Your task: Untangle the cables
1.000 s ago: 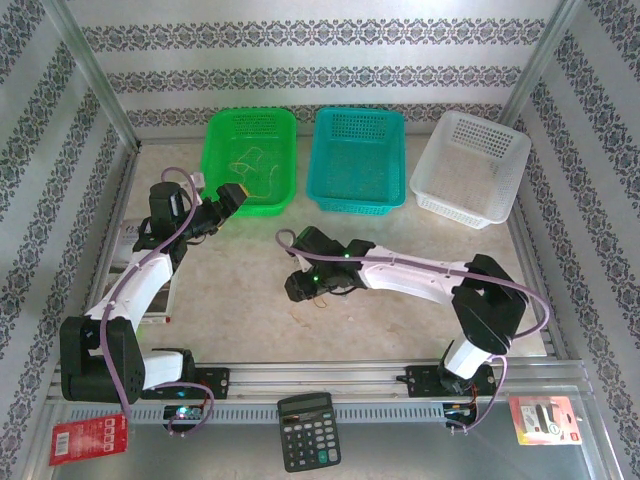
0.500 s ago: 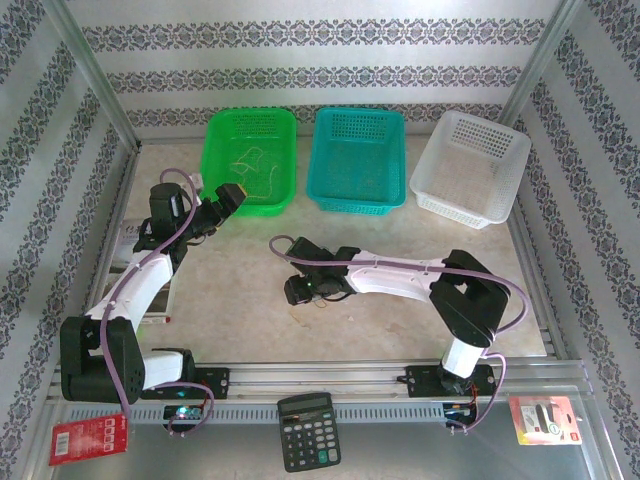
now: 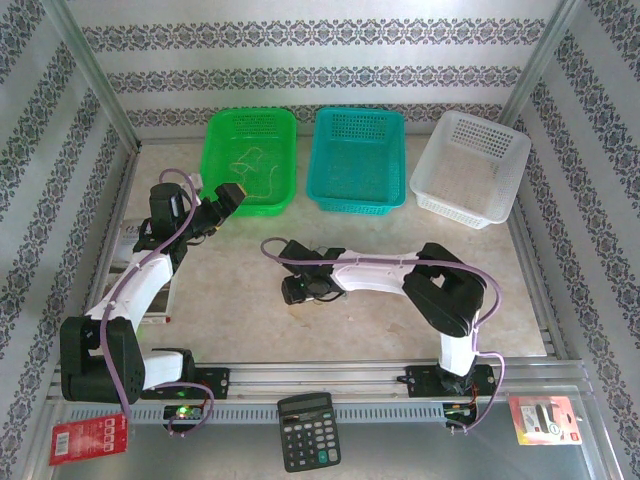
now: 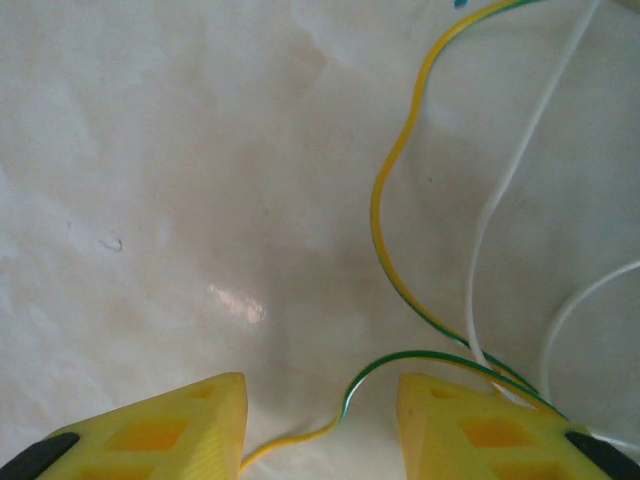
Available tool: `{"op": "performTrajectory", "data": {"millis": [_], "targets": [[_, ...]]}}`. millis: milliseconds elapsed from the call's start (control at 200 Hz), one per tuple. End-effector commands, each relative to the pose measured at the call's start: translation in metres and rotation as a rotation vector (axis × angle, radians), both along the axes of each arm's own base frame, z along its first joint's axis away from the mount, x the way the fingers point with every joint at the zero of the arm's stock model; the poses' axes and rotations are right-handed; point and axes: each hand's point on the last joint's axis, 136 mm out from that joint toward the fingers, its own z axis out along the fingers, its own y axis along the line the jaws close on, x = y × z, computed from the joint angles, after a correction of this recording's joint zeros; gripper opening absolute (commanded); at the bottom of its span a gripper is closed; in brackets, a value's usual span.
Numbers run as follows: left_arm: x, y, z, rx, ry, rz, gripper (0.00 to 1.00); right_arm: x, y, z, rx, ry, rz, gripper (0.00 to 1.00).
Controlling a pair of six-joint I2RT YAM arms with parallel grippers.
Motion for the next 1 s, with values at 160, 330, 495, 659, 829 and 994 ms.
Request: {"op": "performTrajectory", "data": {"millis": [160, 330, 495, 659, 829, 994], "targets": [[0.004, 0.002, 0.019, -0.006, -0.067, 0.015, 1.0, 0.015, 0.004, -0.001, 0.001, -0.033, -0.033, 0.34], [0.005, 0.002, 0.02, -0.006, -0.07, 0.016, 1.0, 0.013, 0.004, 0.001, 0.016, -0.035, -0.031, 0.12], [0.004, 0.002, 0.02, -0.006, -0.072, 0.015, 1.0, 0.009, 0.005, 0.016, 0.046, -0.053, -0.013, 0.0], [0.004, 0.001, 0.021, -0.008, -0.074, 0.007, 1.0, 0.004, 0.008, 0.047, 0.114, -0.084, 0.012, 0.0], [0.003, -0.004, 0.024, -0.024, -0.084, -0.024, 1.0, 0.006, 0.012, 0.092, 0.208, -0.147, 0.029, 0.0], [-0.003, -0.014, 0.029, -0.062, -0.1, -0.074, 1.0, 0.021, 0.01, 0.133, 0.295, -0.201, 0.006, 0.0]]}}
